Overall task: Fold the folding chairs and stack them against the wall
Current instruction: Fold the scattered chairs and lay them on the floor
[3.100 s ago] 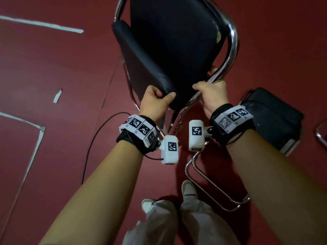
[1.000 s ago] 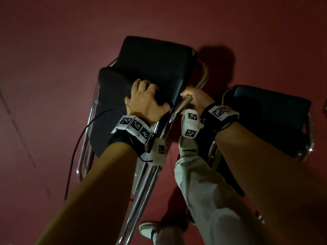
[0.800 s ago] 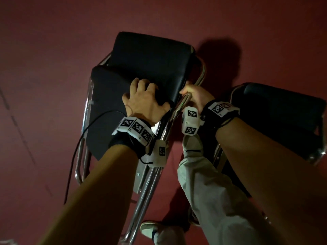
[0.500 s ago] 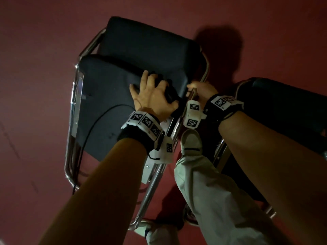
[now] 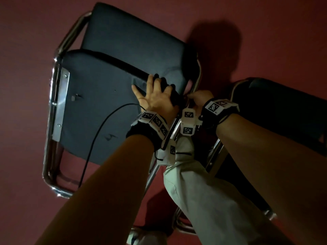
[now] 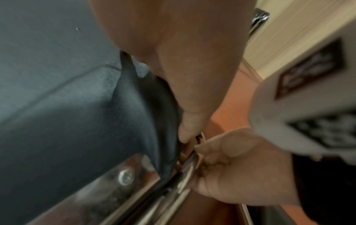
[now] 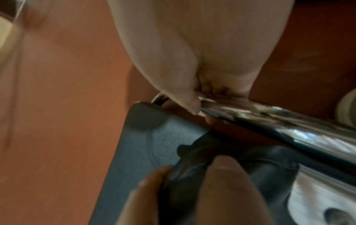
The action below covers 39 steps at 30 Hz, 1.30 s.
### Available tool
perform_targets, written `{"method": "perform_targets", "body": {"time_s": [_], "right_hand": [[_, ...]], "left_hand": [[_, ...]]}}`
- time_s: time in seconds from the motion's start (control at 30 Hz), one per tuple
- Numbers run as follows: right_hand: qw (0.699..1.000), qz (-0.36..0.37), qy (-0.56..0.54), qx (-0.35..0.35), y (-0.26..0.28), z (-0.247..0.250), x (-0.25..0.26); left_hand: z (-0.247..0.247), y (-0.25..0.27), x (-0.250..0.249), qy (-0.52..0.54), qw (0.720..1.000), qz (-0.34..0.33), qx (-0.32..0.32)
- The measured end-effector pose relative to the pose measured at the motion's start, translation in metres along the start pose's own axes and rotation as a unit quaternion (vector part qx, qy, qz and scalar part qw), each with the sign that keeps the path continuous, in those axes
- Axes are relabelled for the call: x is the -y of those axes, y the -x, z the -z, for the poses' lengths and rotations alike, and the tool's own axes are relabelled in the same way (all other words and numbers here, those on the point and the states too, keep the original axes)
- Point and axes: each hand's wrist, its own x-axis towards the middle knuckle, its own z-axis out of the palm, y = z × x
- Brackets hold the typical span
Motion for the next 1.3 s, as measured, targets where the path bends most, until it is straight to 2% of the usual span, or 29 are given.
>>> {"method": "perform_targets", "body": {"time_s": [0.17, 0.3, 0.37, 0.47, 0.63, 0.8, 0.93, 1.07, 1.17, 1.3], "right_hand": [[0.995, -0.032, -0.094, 0.006, -0.009, -0.004, -0.009], [0.994, -0.054, -0.098, 0.015, 0.016, -0.002, -0.018], [0.989, -0.048, -0.134, 0.032, 0.041, 0.001, -0.021], [0.988, -0.022, -0.145, 0.041, 0.089, 0.006, -0.019], [0.983, 0.015, -0.173, 0.065, 0.185, 0.005, 0.007], [0.984, 0.072, -0.126, 0.105, 0.317, -0.019, 0.042], [0.981, 0.105, -0.070, 0.148, 0.438, -0.066, 0.055], [0.970, 0.165, 0.006, 0.181, 0.559, -0.135, 0.039], [0.957, 0.183, 0.081, 0.210, 0.634, -0.189, 0.009], [0.930, 0.222, 0.161, 0.245, 0.722, -0.263, -0.060]], "left_hand": [[-0.001, -0.002, -0.006, -0.012, 0.998, 0.020, 0.051], [0.014, 0.018, -0.004, -0.003, 0.995, 0.020, 0.098], [0.023, 0.035, -0.003, 0.044, 0.995, 0.031, 0.089], [0.047, 0.069, -0.002, 0.090, 0.993, 0.059, 0.055], [0.115, 0.146, 0.014, 0.114, 0.990, 0.084, -0.004], [0.192, 0.254, 0.046, 0.157, 0.975, 0.140, -0.070], [0.245, 0.358, 0.093, 0.245, 0.938, 0.197, -0.147], [0.277, 0.478, 0.153, 0.345, 0.876, 0.254, -0.222], [0.279, 0.572, 0.205, 0.387, 0.826, 0.298, -0.280], [0.244, 0.698, 0.269, 0.424, 0.768, 0.354, -0.325]]}}
